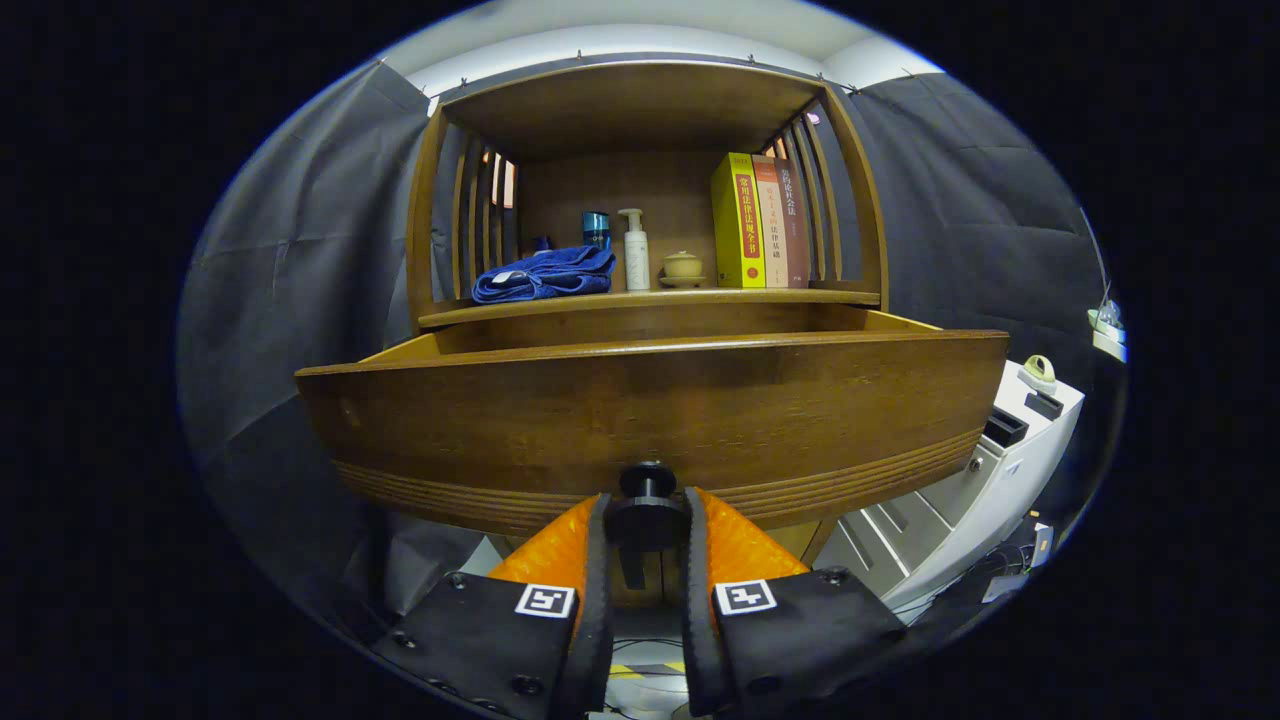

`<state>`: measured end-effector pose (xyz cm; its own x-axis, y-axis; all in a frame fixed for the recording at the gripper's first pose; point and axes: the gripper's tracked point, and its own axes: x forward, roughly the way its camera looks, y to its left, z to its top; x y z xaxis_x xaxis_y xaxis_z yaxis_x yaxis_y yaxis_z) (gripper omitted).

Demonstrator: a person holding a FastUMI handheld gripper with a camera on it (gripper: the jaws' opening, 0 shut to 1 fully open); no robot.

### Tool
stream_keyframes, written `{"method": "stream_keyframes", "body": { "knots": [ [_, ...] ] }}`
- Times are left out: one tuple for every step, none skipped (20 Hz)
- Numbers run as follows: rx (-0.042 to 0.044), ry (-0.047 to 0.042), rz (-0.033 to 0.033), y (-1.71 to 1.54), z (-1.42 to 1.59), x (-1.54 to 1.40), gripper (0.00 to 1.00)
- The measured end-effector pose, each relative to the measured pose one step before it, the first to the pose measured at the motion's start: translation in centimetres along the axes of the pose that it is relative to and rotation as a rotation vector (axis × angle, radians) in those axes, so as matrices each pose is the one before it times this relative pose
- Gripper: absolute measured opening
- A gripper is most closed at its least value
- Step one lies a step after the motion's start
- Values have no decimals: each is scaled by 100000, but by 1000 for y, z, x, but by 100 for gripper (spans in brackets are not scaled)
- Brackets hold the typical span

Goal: Pull open the drawer, take out the items inside it, and place them on the countertop above the cabinet.

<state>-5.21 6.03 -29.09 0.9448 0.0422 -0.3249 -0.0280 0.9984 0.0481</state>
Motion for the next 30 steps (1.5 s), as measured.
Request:
{"method": "stream_keyframes", "body": {
  "knots": [
    [-153, -154, 75, 5, -74, -294, 38],
    [-10, 69, 1, -28, -168, -215, 38],
    [96, 147, -44, -10, -136, -322, 38],
    [125, 74, 25, -18, -59, -195, 38],
    [162, 112, 245, -15, -106, -197, 38],
    [346, 143, 129, 12, -85, -88, 38],
    [461, 277, -183, 49, -9, -46, 38],
    [32, 289, -8, -15, -181, -254, 38],
    [-52, -149, 129, -28, -67, -346, 38],
    [-180, 22, 333, 30, -224, -323, 38],
    [-258, -79, 72, -59, -91, -297, 38],
    [121, 5, -74, -154, -120, -145, 38],
    [512, 10, -73, -19, -138, -226, 38],
    [127, -87, -177, 61, -70, -200, 38],
    [-519, 272, -33, 21, -68, -143, 38],
    [-509, -109, 58, -28, -118, -113, 38],
    [-450, 384, 287, 0, -139, -246, 38],
    [-605, -52, 427, -39, 7, -147, 38],
    [-823, 190, 321, 23, -244, -275, 38],
    [-1140, -389, 145, -24, -5, -265, 38],
    [-559, -270, -291, -35, -129, -74, 38],
    [-63, -244, -372, -47, 131, -27, 38],
    [-71, 1, -324, -44, 24, 71, 38],
    [275, -114, -233, -21, 217, -137, 38],
    [1124, 373, 94, 97, -66, 117, 42],
    [720, 1456, -1179, -205, -92, 100, 47],
    [719, 1666, -1607, -391, 68, -118, 49],
    [828, 723, 126, 41, 607, 0, 53],
    [791, -331, 206, 84, 890, -251, 58],
    [393, -1151, 306, 55, 1178, -166, 58]
  ]
}}
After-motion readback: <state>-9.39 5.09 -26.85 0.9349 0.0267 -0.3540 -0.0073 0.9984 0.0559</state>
